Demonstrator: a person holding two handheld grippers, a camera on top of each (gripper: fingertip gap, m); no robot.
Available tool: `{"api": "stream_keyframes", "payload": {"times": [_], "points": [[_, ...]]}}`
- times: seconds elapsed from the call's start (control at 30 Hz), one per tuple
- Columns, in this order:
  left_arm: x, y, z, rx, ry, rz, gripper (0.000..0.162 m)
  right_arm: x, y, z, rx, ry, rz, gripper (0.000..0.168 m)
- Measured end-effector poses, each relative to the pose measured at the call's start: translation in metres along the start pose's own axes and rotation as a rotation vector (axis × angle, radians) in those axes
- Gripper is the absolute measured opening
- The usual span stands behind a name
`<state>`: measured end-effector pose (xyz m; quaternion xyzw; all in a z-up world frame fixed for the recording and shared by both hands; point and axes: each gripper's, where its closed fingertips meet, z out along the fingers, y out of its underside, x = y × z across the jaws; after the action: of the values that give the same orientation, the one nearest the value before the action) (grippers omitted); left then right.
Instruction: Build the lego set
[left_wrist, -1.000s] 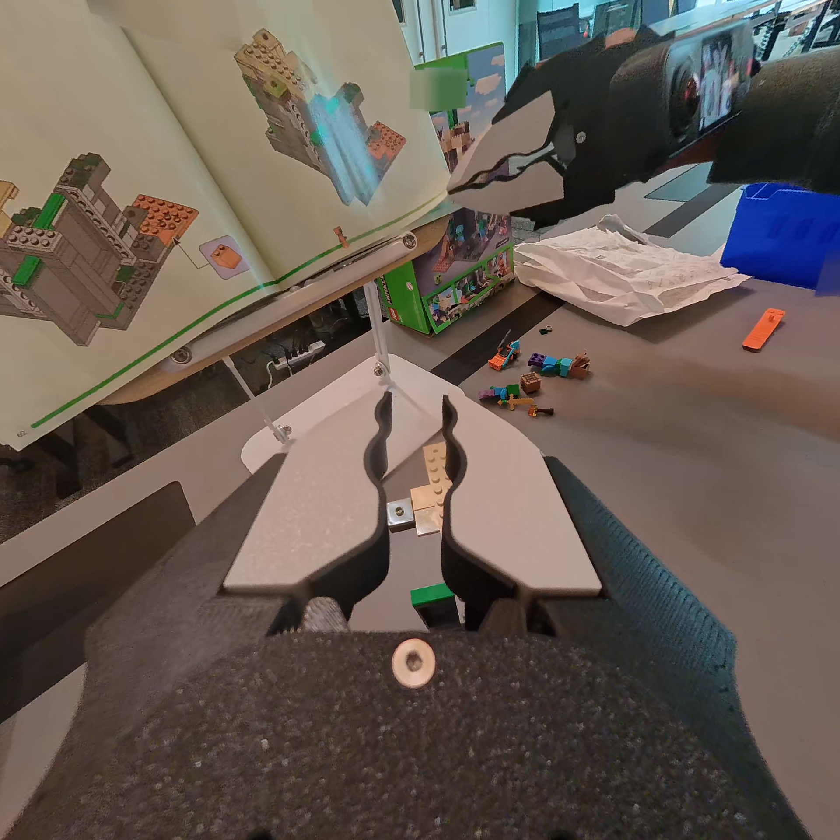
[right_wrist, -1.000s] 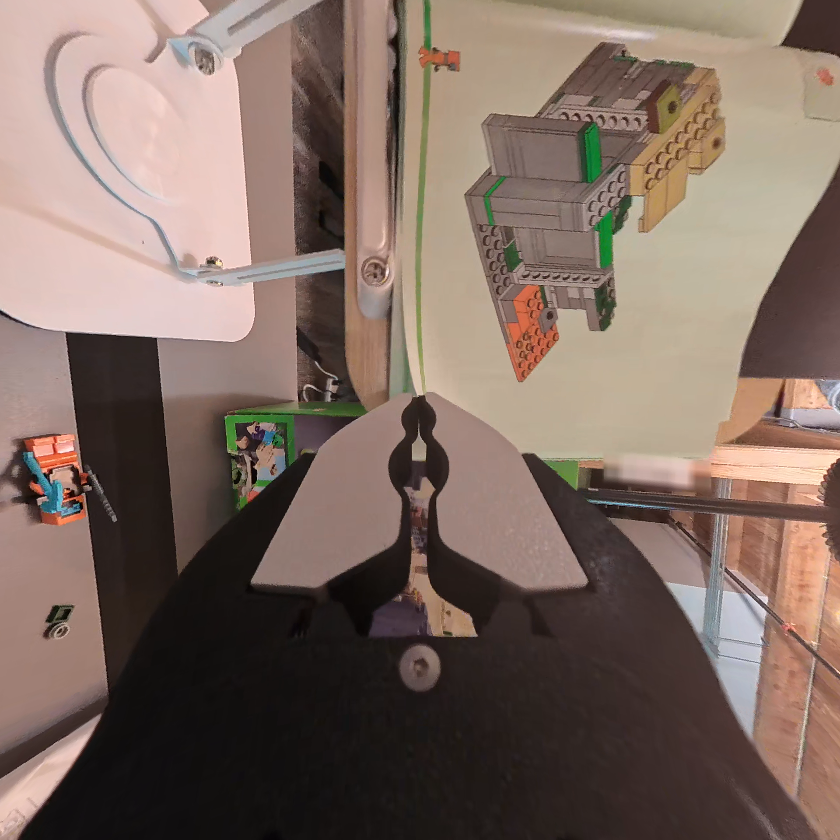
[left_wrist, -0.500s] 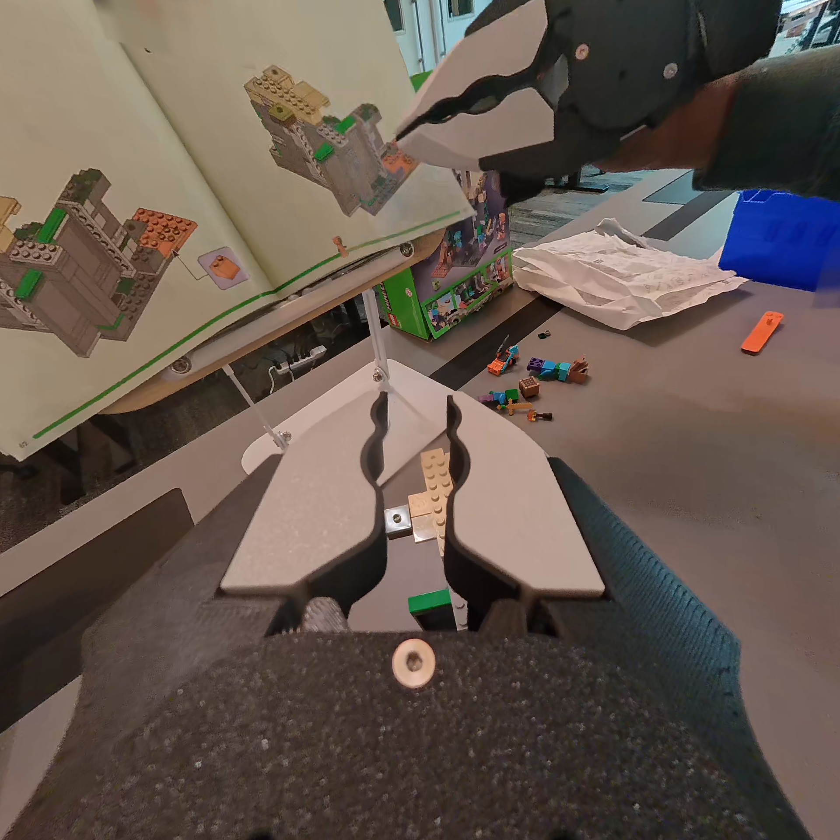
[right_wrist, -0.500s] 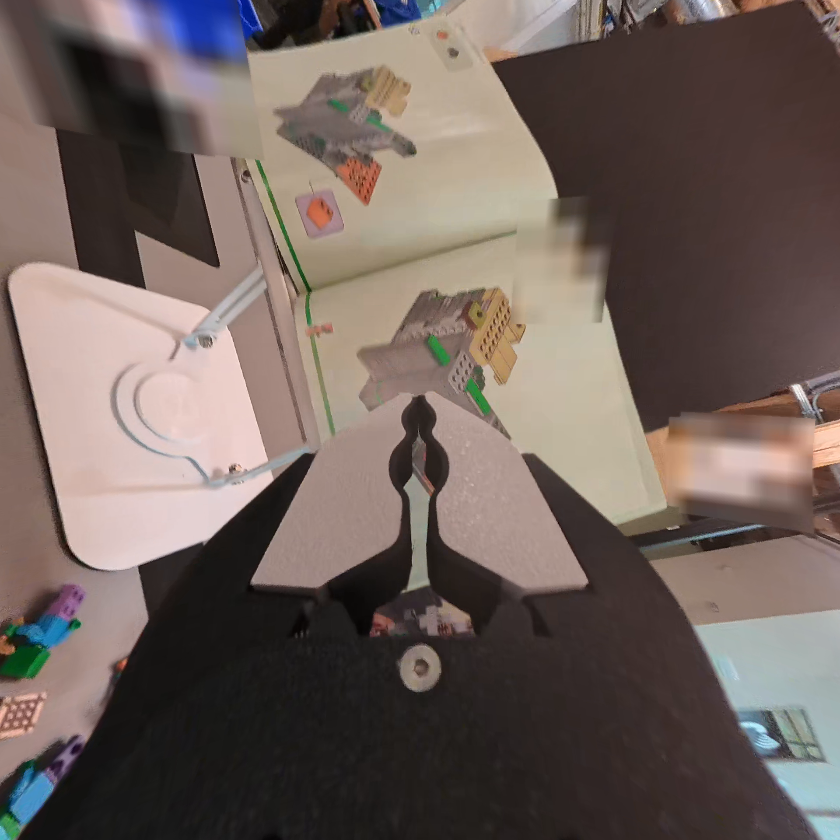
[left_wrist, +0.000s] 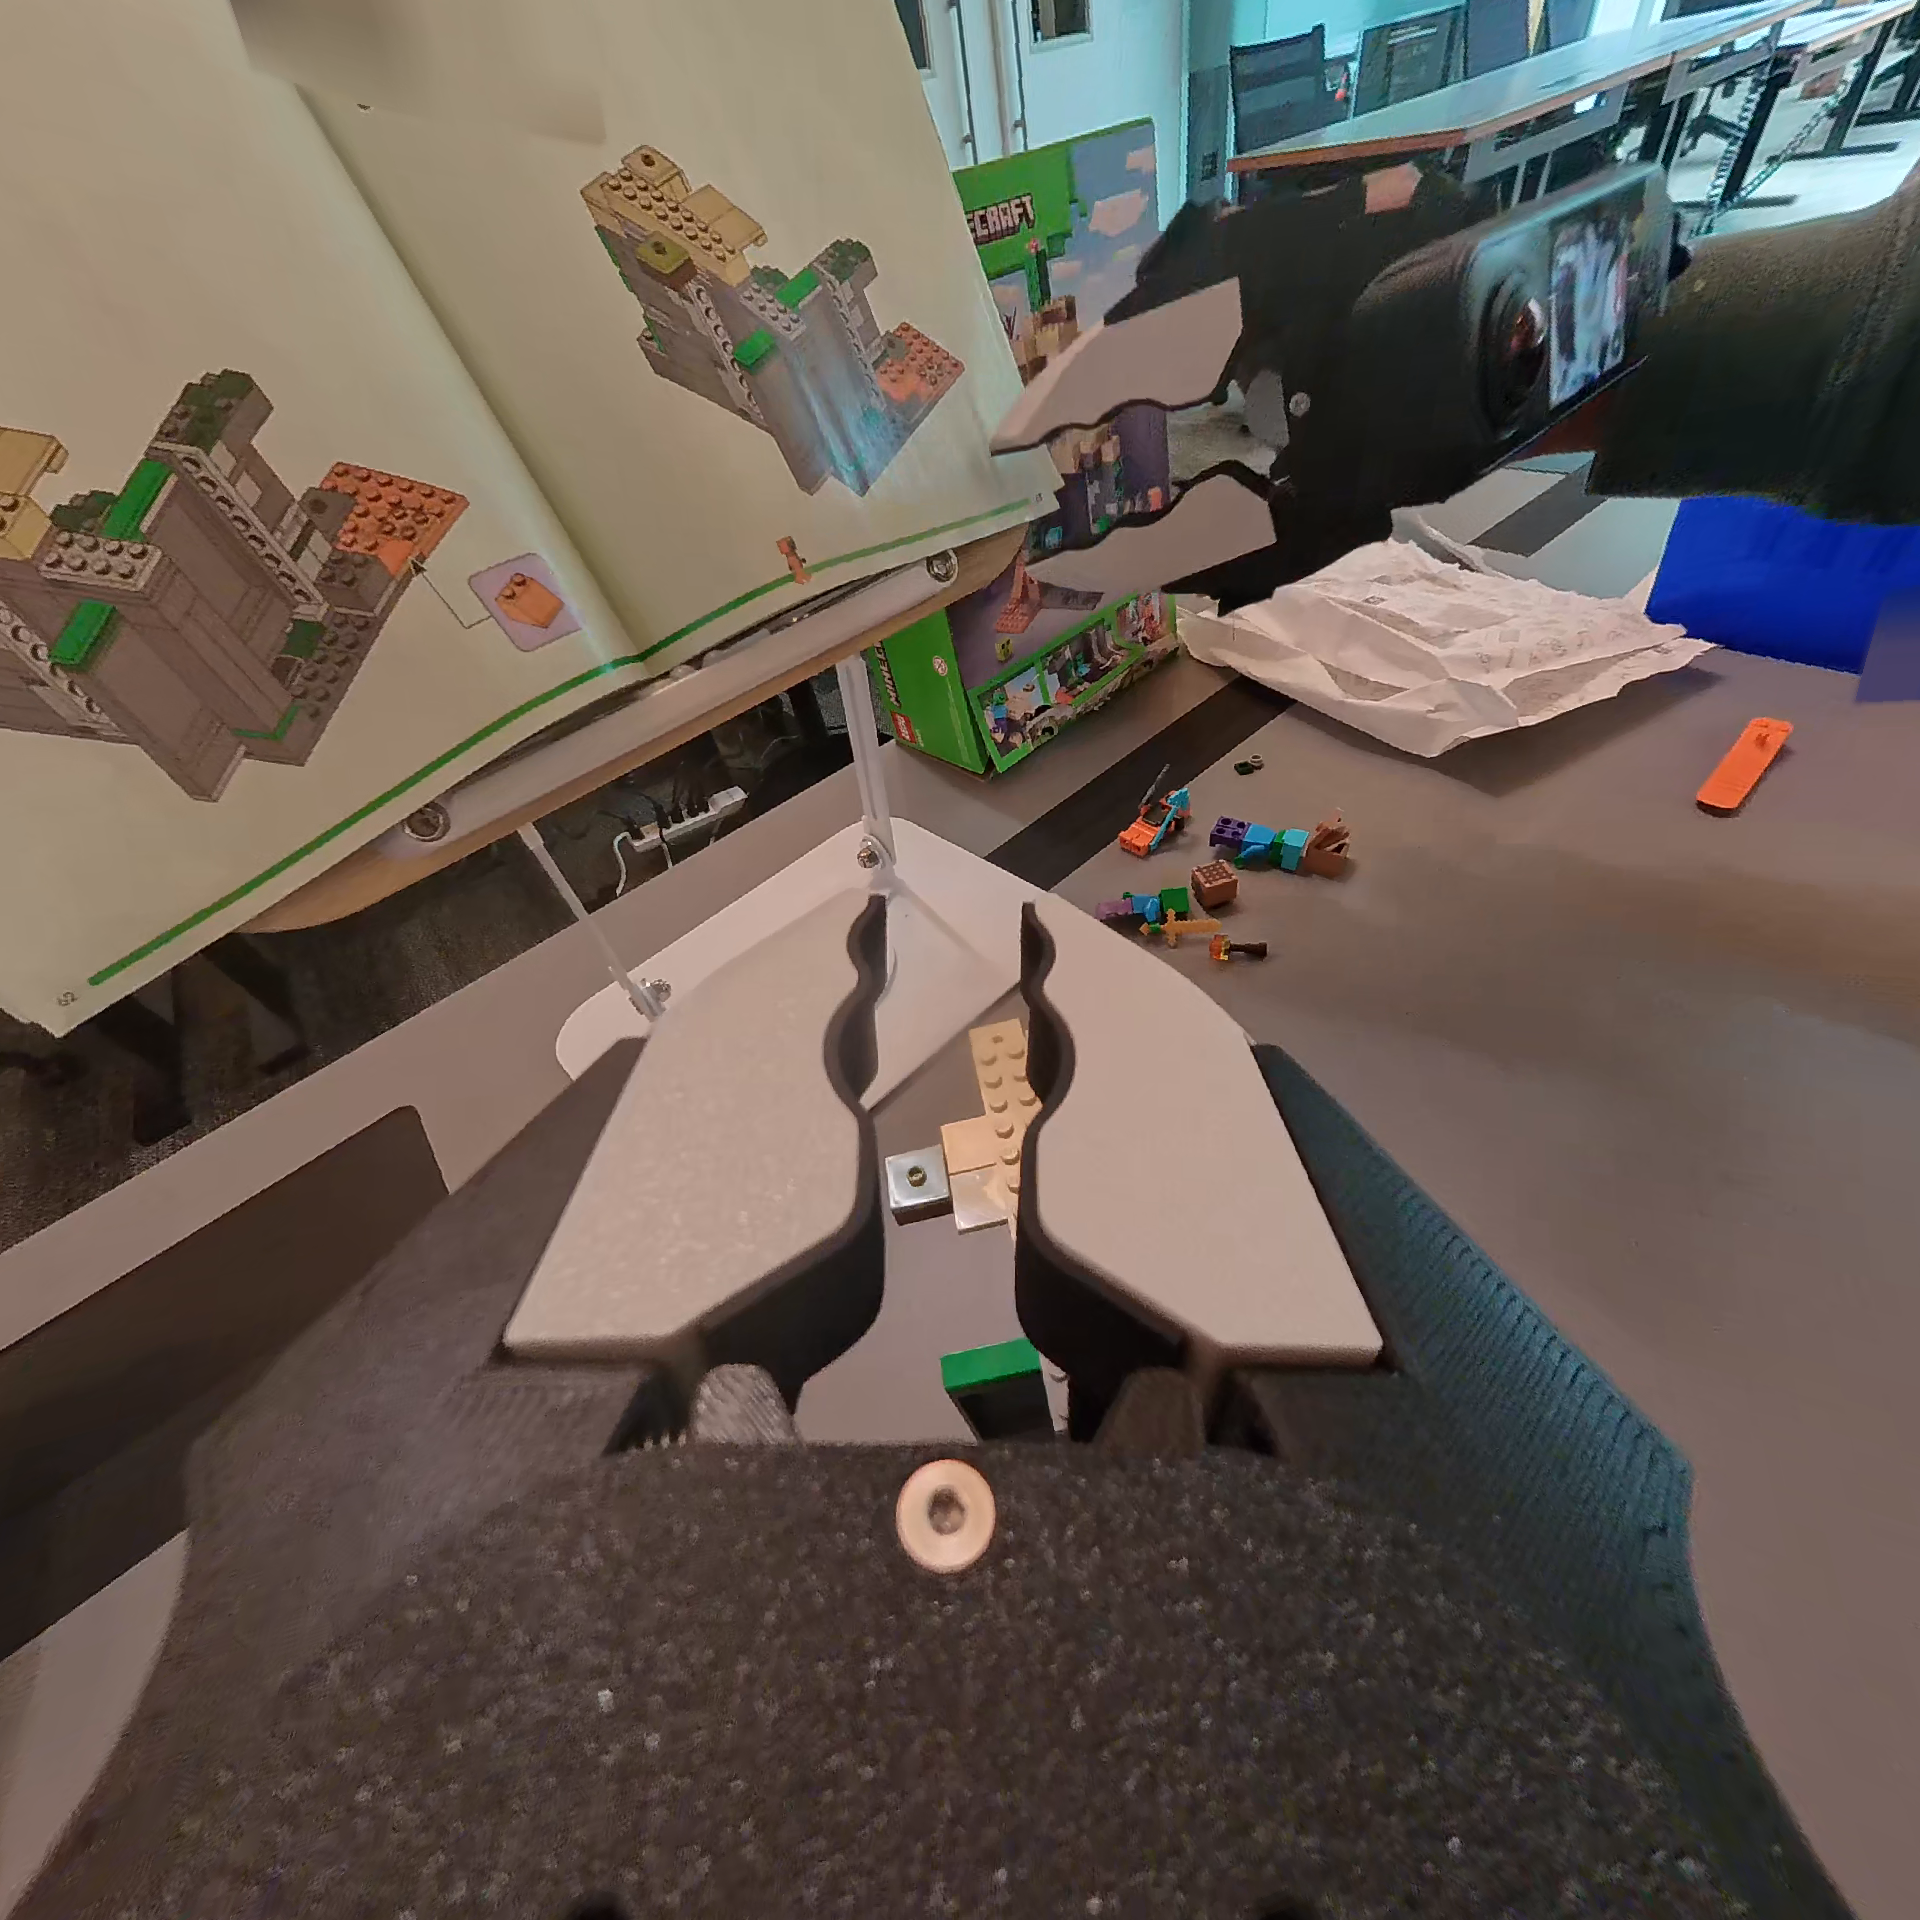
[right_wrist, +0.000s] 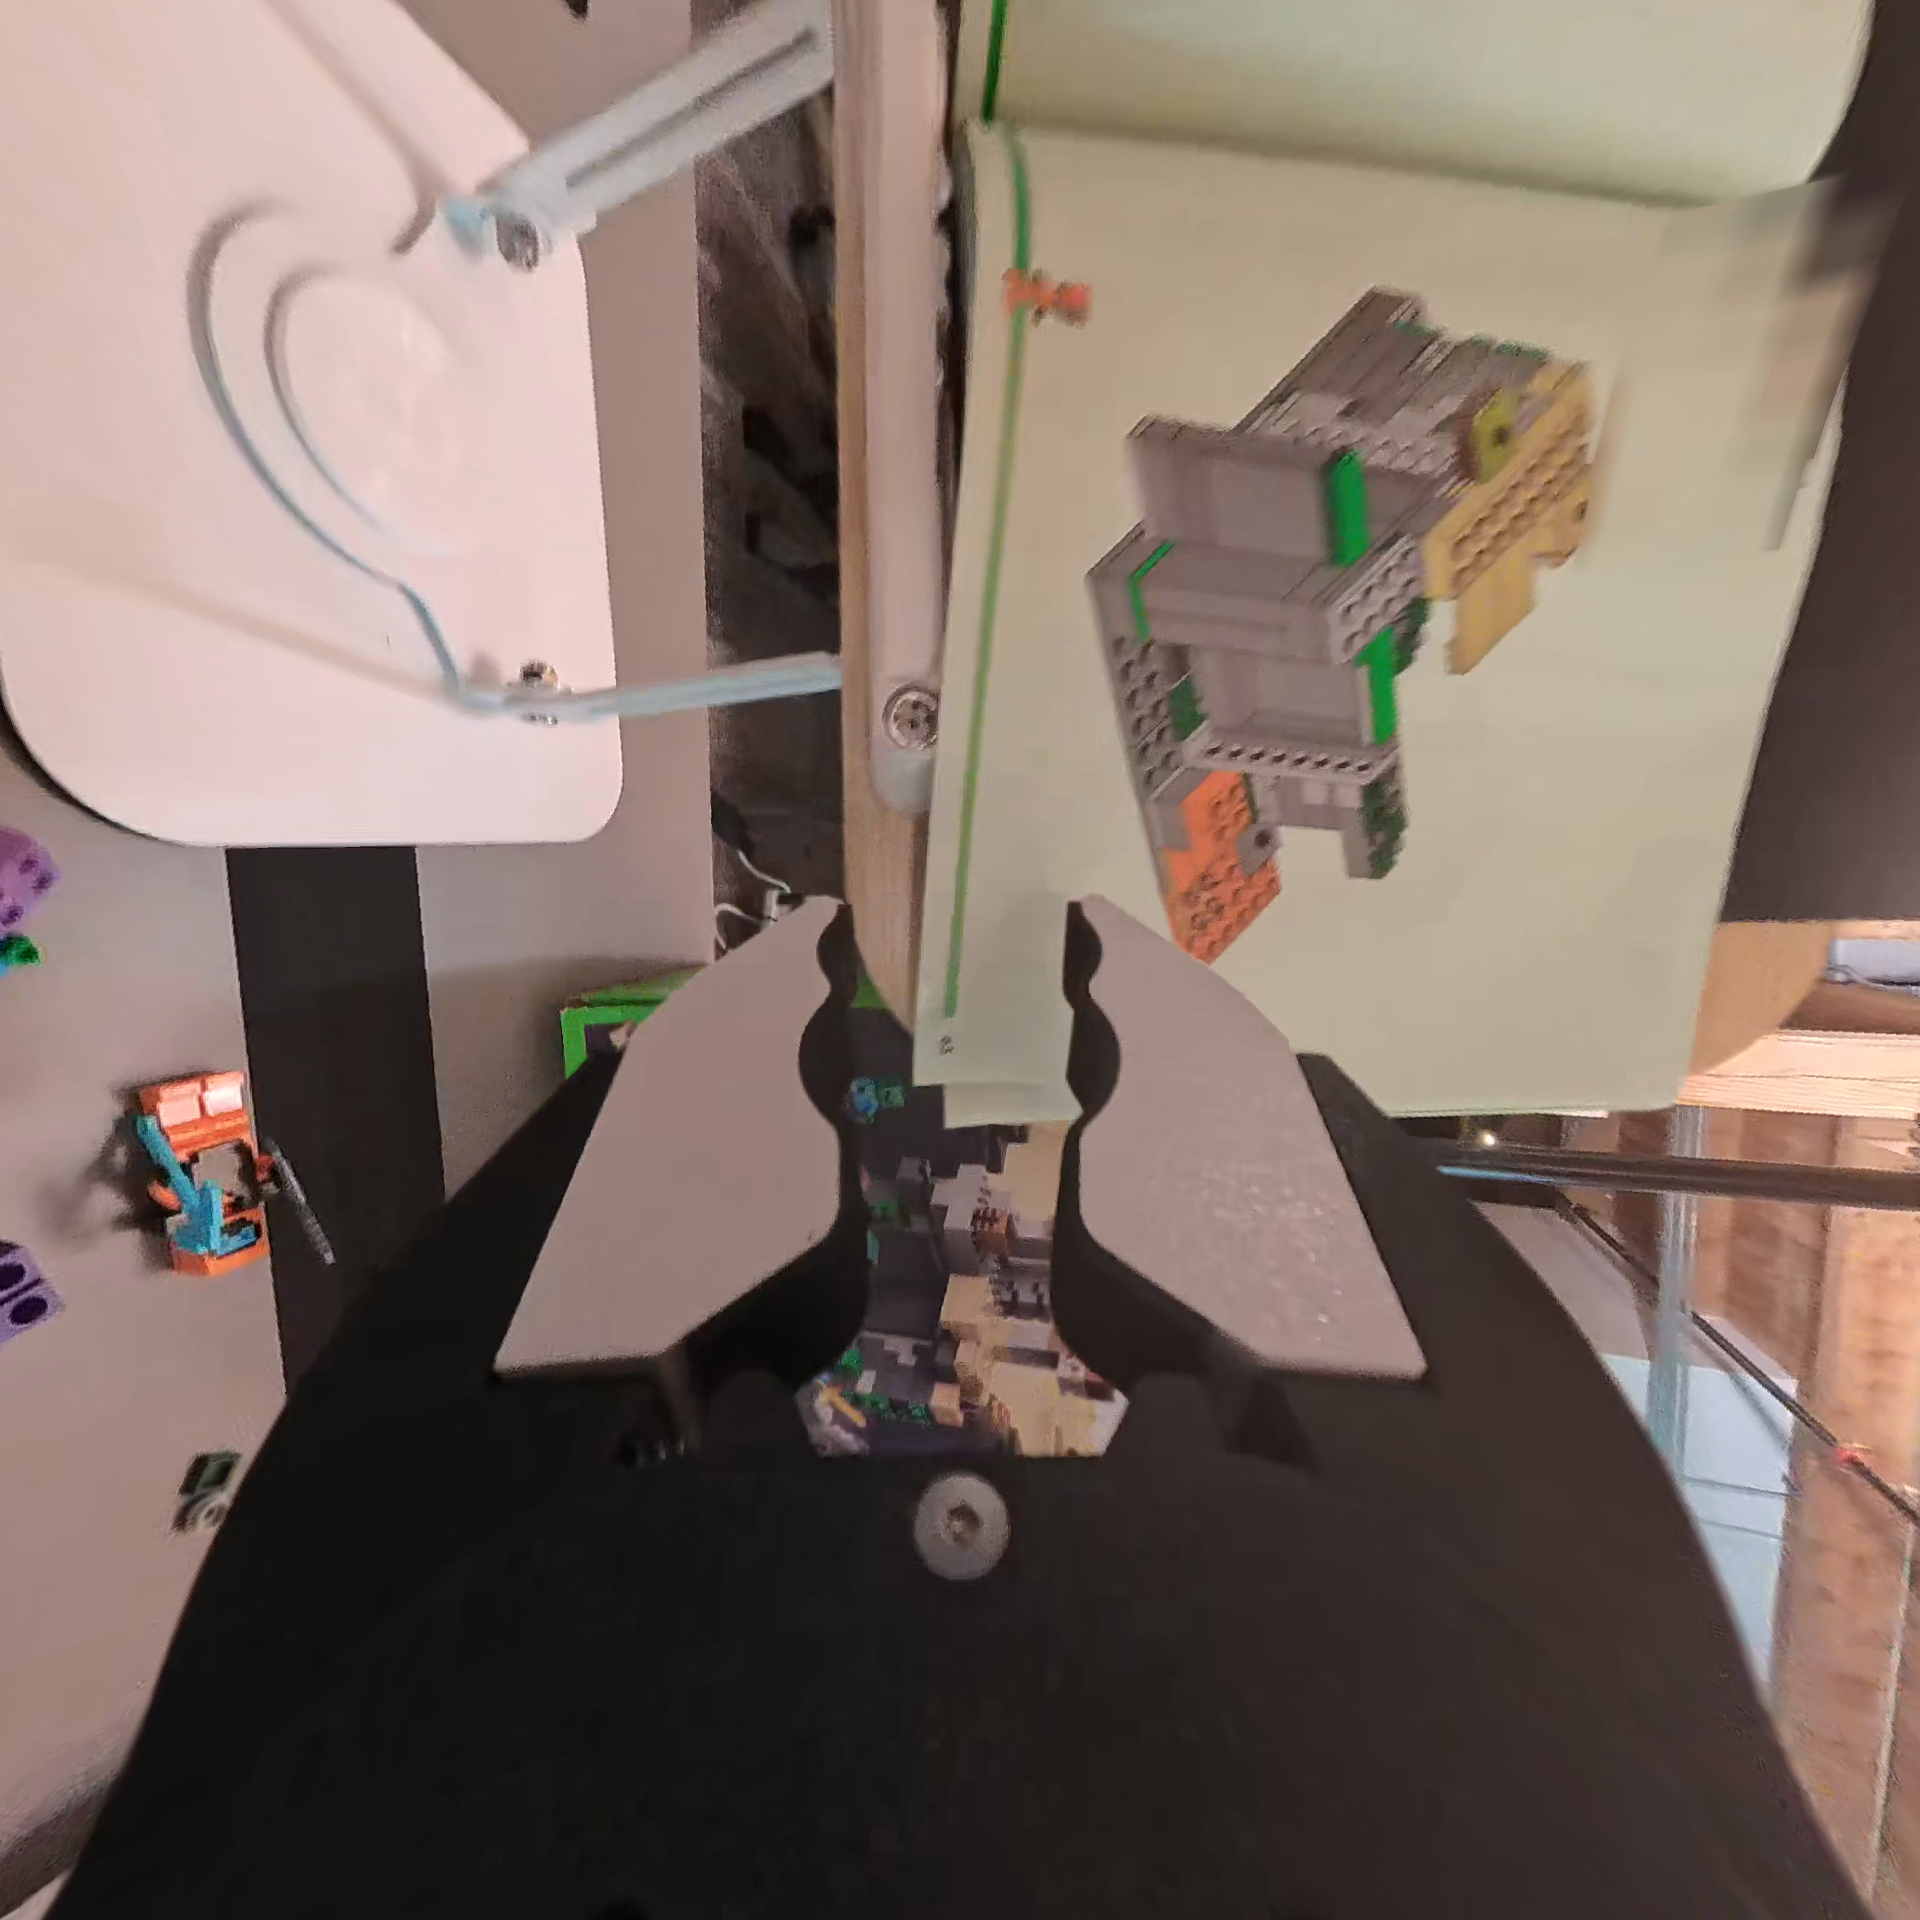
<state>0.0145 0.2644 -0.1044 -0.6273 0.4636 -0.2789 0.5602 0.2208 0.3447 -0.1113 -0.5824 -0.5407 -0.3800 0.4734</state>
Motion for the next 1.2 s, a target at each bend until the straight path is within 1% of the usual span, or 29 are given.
{"api": "stream_keyframes", "payload": {"times": [0.13, 0.37, 0.87, 1.03, 1.1, 1.2], "points": [[-0.002, 0.001, 0.000, -0.003, -0.003, -0.005, 0.024, -0.003, 0.012, 0.006, -0.034, 0.023, -0.032, 0.030], [-0.001, 0.003, 0.001, -0.009, 0.002, -0.006, 0.024, 0.002, 0.016, 0.008, -0.043, 0.026, -0.040, 0.017], [0.000, 0.005, 0.001, -0.013, 0.008, -0.004, 0.025, 0.018, 0.011, -0.003, -0.024, 0.037, -0.035, 0.013], [0.002, 0.004, 0.001, -0.013, 0.011, -0.001, 0.025, 0.026, 0.009, -0.004, -0.026, 0.084, -0.098, 0.008], [0.002, 0.004, 0.001, -0.013, 0.012, -0.001, 0.025, 0.028, 0.007, -0.003, -0.031, 0.107, -0.141, 0.000], [0.001, 0.003, -0.001, -0.010, 0.012, -0.001, 0.025, 0.031, 0.000, -0.004, -0.022, 0.119, -0.176, 0.000]]}}
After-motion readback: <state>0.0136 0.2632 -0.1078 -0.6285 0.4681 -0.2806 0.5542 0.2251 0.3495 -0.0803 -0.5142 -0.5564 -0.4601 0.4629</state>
